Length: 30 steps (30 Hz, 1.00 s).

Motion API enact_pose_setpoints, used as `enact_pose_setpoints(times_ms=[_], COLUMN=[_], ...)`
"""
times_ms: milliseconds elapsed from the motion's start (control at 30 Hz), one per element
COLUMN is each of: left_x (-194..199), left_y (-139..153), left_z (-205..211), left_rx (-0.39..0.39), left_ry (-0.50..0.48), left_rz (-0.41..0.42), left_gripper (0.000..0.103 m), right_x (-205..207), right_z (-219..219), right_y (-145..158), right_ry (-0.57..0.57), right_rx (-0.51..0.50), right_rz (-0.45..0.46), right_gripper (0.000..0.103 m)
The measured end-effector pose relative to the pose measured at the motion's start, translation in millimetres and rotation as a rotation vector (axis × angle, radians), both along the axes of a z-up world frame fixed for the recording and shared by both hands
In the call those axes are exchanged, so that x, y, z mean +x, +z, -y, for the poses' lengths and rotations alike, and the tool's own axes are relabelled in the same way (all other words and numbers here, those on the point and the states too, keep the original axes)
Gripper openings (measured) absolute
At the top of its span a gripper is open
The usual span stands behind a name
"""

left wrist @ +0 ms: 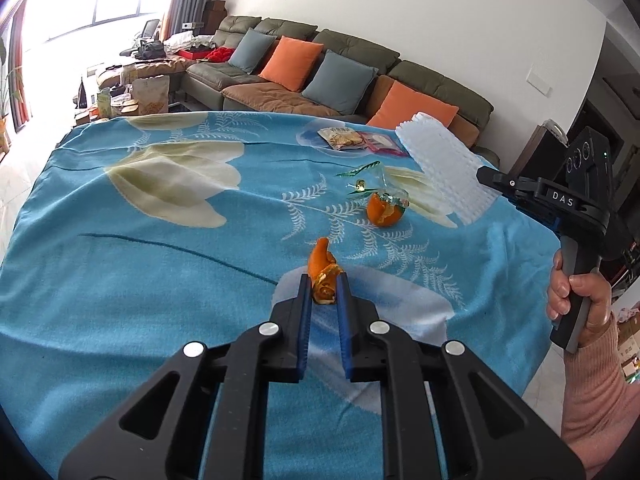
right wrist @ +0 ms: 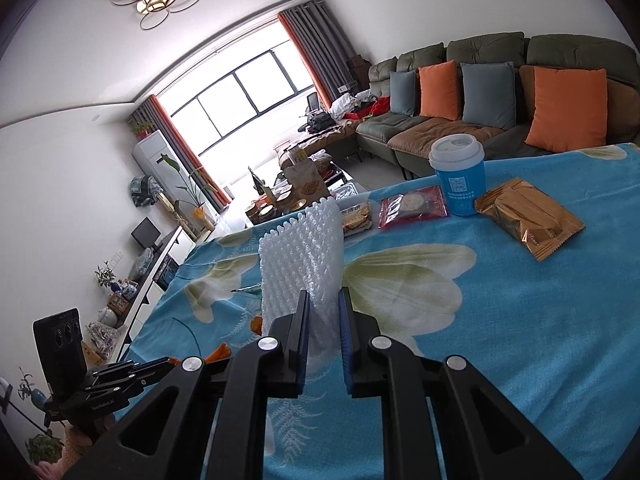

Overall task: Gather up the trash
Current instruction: 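Lift the orange peel and foam net and carry both over the teal bin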

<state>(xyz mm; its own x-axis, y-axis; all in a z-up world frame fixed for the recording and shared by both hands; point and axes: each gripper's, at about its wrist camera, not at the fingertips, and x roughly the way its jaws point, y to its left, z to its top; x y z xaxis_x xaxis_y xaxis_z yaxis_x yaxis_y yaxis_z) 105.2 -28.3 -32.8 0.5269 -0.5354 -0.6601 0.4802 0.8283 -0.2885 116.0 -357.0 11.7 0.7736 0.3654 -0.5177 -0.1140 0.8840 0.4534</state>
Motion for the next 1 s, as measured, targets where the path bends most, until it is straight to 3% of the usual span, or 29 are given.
enact_pose_setpoints(times_ms=[233, 367, 533, 633, 733, 1000], left_x=[-27.3, -31.8, -29.1, -24.1, -20.3, -29.7], left_y=[-5.3, -13.0, -16.7, -17.6, -21.5, -19.3], left_z=[-33.4, -43.4, -40.4, -33.6, -24.4, -32.9], left_rx=[0.002, 0.016, 0.025, 0.019, 0.023, 0.008], left_ry=[0.006, 0.030, 0.030, 0.017, -0.006, 0.017], left_rz=[-0.002, -0.022, -0.037, -0.045, -0.067, -0.052], left_gripper=[0.013, 0.031, 0.037, 0.037, 0.017, 0.015], right_x=[-8.7, -9.7, -9.3, -9.4, -8.8, -4.9], right_z=[-17.7, -29.0, -42.1, -47.5, -52.2, -73.8], right_y=[9.6, 9.6, 9.5, 9.5, 9.0, 4.1], right_ry=[0.052, 0.080, 0.114, 0.127, 0.142, 0.203], right_rx=[0.008, 0.009, 0.009, 0.011, 0.015, 0.026], right_rz=[0.037, 0.040, 0.037, 0.036, 0.035, 0.027], right_gripper=[0.013, 0.013, 0.013, 0.013, 0.013, 0.013])
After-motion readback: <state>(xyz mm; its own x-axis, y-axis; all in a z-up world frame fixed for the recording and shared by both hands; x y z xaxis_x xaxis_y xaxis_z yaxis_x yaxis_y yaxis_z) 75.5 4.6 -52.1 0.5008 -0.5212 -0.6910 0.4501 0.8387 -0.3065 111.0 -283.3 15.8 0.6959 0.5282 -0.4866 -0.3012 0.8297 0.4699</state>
